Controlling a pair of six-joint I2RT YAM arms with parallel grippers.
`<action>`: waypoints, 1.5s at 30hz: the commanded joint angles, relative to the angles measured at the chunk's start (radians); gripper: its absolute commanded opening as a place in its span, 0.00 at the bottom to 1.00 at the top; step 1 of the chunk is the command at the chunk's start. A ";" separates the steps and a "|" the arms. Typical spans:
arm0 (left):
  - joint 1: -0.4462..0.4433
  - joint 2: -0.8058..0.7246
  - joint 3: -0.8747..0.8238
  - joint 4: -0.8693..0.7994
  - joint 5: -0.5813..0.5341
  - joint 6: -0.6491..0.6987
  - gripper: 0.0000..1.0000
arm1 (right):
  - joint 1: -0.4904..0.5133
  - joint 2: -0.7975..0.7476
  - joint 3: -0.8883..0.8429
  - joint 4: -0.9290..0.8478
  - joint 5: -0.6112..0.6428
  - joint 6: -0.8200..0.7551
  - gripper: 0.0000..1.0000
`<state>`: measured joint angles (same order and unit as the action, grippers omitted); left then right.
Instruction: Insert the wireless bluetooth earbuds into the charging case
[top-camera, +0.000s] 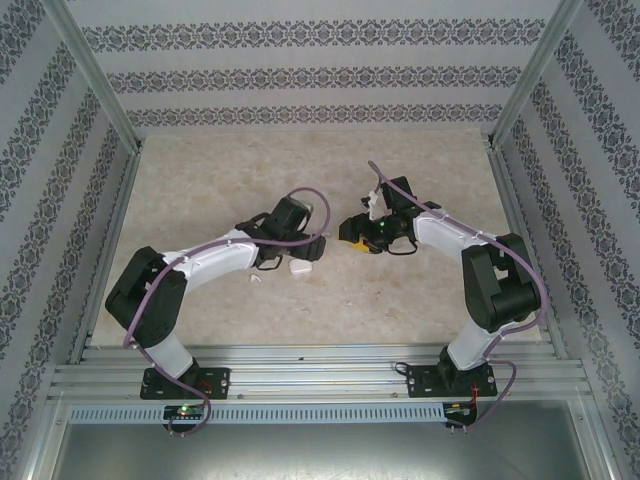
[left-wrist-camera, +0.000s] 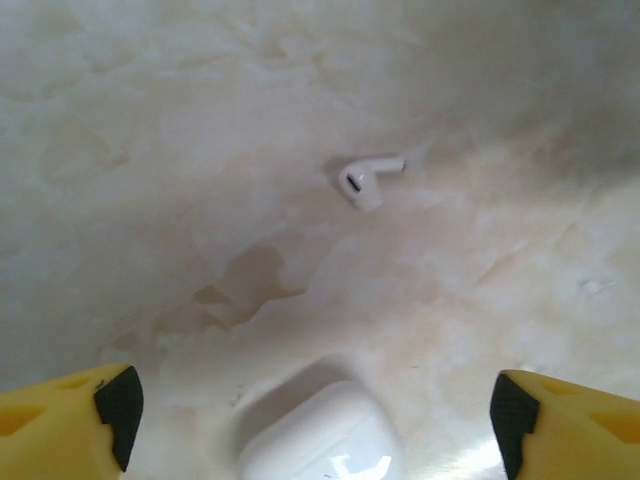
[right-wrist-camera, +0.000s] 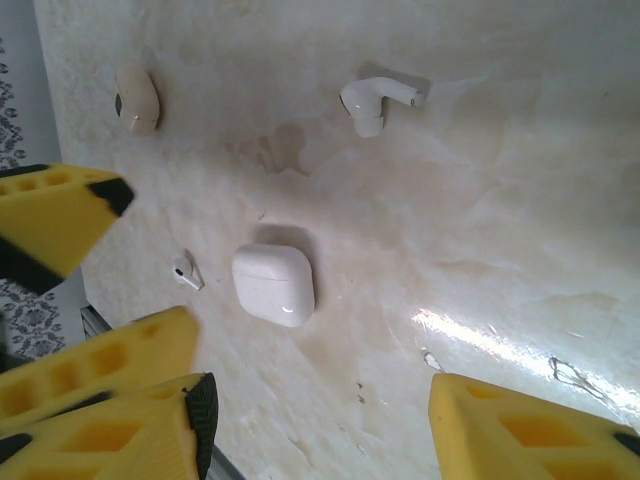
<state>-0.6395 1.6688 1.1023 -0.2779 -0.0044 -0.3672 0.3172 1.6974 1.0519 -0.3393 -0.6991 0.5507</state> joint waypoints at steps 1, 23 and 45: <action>-0.003 -0.021 0.040 -0.258 -0.028 -0.244 0.89 | 0.005 0.008 0.001 0.008 0.021 0.004 0.59; -0.077 0.254 0.240 -0.471 -0.048 -0.583 0.93 | -0.033 -0.066 -0.058 -0.009 0.049 -0.040 0.59; -0.080 0.284 0.201 -0.391 -0.065 -0.450 0.76 | -0.041 -0.081 -0.074 -0.013 0.055 -0.041 0.59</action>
<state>-0.7078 1.9594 1.3197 -0.7063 -0.0494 -0.8669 0.2893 1.6371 0.9916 -0.3450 -0.6582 0.5232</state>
